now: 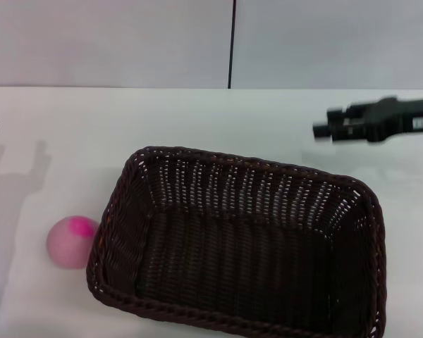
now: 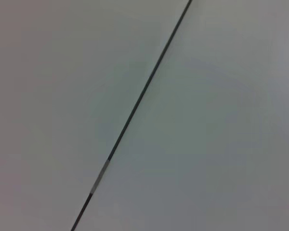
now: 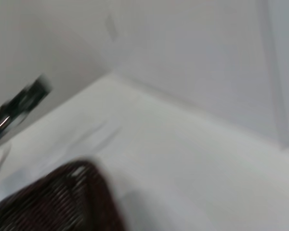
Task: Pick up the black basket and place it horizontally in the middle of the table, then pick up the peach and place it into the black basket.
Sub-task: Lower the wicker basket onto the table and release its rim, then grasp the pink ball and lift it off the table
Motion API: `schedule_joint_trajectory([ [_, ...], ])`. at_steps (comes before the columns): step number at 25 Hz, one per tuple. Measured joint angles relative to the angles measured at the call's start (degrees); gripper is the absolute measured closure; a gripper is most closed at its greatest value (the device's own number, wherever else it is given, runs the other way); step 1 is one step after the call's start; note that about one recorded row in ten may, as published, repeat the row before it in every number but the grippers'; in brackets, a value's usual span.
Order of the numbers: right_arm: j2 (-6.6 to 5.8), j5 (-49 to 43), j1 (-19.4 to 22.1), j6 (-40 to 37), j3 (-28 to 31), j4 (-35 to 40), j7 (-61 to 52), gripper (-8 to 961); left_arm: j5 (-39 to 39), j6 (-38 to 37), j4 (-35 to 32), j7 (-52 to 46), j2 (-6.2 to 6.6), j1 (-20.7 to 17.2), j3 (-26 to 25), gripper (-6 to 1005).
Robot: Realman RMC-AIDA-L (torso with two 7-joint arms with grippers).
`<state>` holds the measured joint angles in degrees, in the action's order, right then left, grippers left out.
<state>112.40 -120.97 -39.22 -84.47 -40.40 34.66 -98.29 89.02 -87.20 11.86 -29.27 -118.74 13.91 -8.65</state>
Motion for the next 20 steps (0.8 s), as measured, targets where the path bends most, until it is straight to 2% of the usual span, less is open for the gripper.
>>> schedule_joint_trajectory([
  [4, 1.64, 10.3, 4.4, 4.4, 4.8, -0.4, 6.7, 329, 0.0, -1.9, -1.0, 0.0, 0.35, -0.7, 3.1, 204],
  [8, 3.84, 21.2, 10.5, 5.3, 9.1, -0.5, 12.7, 329, 0.0, -2.7, -1.9, 0.0, 0.39, -0.9, 4.3, 210],
  [9, 4.54, 23.9, 12.4, 5.2, 10.1, -0.9, 14.4, 329, 0.1, -7.0, -9.6, -2.3, 0.61, -2.5, 12.8, 216],
  [11, 5.52, 29.4, 15.6, 5.0, 11.7, -1.9, 18.7, 329, 0.1, -8.7, -17.2, -7.4, 0.73, -4.4, 20.9, 226],
  [12, 5.91, 32.4, 17.2, 5.0, 12.3, -2.9, 20.9, 329, 0.1, -8.7, -17.2, -7.4, 0.73, -4.4, 20.9, 227],
  [13, 6.13, 37.5, 19.6, 5.0, 13.2, -5.3, 24.6, 329, 0.1, -8.8, -20.8, -9.6, 0.83, -5.4, 25.5, 229],
  [14, 6.13, 37.5, 19.6, 5.0, 13.2, -5.3, 24.6, 329, 0.1, -8.7, -22.5, -10.4, 0.87, -6.1, 28.4, 230],
  [16, 5.89, 41.3, 21.2, 5.0, 14.2, -8.4, 27.2, 329, 0.1, -8.7, -22.5, -10.4, 0.87, -6.1, 28.4, 233],
  [17, 5.81, 42.4, 21.8, 5.0, 14.7, -9.5, 27.9, 328, 0.1, -7.7, -25.5, -11.7, 1.02, -7.5, 34.3, 234],
  [20, 5.73, 43.3, 22.9, 4.9, 15.5, -10.4, 28.9, 328, 0.2, -6.1, -26.5, -12.2, 1.12, -8.6, 37.6, 243],
])
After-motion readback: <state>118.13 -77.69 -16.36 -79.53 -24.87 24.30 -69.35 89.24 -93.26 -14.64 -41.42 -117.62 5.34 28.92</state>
